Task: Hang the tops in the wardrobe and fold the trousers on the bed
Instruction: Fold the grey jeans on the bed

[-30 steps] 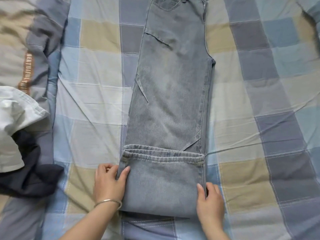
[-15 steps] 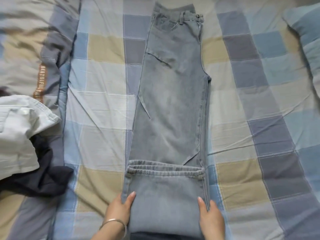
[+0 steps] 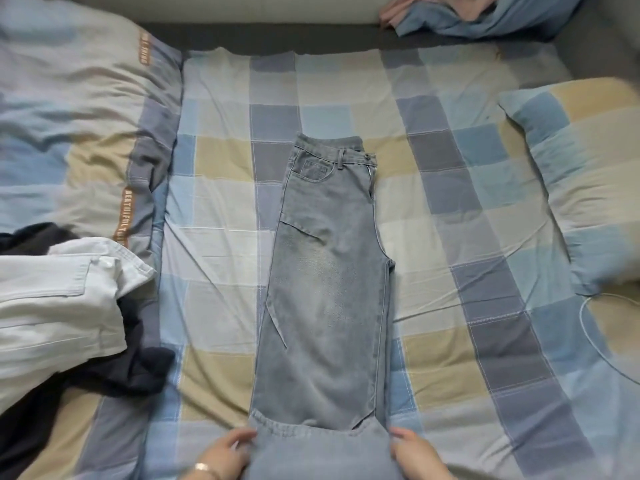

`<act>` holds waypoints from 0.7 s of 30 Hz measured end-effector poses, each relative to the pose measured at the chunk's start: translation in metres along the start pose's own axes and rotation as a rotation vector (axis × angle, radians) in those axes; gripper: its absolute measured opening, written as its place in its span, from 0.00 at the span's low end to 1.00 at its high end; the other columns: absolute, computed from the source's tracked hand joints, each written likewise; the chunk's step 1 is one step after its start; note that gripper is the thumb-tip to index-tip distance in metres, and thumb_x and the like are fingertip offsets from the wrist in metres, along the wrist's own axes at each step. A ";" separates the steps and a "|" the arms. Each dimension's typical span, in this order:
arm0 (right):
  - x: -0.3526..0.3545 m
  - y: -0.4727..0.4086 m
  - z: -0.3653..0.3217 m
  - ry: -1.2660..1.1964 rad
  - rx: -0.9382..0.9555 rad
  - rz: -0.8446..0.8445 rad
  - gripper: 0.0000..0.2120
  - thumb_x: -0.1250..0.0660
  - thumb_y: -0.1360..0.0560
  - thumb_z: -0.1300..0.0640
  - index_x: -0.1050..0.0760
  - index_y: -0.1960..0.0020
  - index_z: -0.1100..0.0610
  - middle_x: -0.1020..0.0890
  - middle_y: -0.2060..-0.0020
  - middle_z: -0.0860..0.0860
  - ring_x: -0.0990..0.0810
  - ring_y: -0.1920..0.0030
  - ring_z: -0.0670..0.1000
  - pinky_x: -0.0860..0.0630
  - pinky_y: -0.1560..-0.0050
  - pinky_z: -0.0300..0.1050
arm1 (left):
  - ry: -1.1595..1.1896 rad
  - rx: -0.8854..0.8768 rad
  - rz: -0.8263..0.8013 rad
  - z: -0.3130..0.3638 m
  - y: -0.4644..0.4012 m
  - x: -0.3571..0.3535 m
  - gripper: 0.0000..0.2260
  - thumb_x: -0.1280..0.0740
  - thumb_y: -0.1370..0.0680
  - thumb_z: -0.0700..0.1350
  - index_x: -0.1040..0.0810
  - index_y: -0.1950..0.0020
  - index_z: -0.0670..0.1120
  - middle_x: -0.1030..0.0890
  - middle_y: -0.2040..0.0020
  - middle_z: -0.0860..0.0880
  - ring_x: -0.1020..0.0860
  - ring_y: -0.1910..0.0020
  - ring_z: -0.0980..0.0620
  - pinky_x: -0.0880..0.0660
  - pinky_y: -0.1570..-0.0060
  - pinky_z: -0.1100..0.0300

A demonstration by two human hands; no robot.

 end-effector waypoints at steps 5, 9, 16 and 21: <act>0.028 -0.012 -0.057 -0.276 -0.150 -0.083 0.03 0.38 0.26 0.59 0.28 0.58 0.58 0.26 0.67 0.55 0.27 0.68 0.51 0.30 0.78 0.34 | 0.468 0.172 0.025 0.089 0.003 0.019 0.13 0.34 0.24 0.50 0.27 0.65 0.44 0.25 0.73 0.47 0.27 0.77 0.53 0.37 0.77 0.69; 0.036 -0.036 -0.088 -0.428 -0.074 -0.020 0.21 0.39 0.26 0.37 0.31 0.58 0.57 0.30 0.70 0.53 0.33 0.72 0.49 0.34 0.76 0.36 | 0.522 0.110 0.096 0.120 -0.027 0.024 0.21 0.34 0.28 0.63 0.27 0.57 0.45 0.27 0.66 0.49 0.31 0.71 0.56 0.33 0.68 0.65; 0.016 -0.116 -0.052 0.203 0.183 0.153 0.31 0.31 0.38 0.33 0.21 0.46 0.56 0.20 0.46 0.53 0.21 0.45 0.54 0.25 0.42 0.47 | 0.224 -0.033 0.247 0.084 -0.085 0.006 0.25 0.26 0.43 0.64 0.18 0.54 0.50 0.17 0.52 0.48 0.19 0.53 0.49 0.24 0.46 0.54; -0.004 -0.113 -0.015 0.121 0.181 0.218 0.18 0.33 0.28 0.41 0.21 0.58 0.57 0.20 0.52 0.55 0.21 0.53 0.55 0.26 0.50 0.46 | -0.038 -0.041 0.375 0.036 -0.083 -0.016 0.17 0.33 0.27 0.60 0.19 0.57 0.45 0.26 0.54 0.50 0.24 0.52 0.48 0.30 0.49 0.57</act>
Point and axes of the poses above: each hand's wrist, its own y-axis away from the middle knuckle, its own x-axis out of the back of the hand, z = x × y, the point moved 2 cm from there along -y, towards the middle knuckle
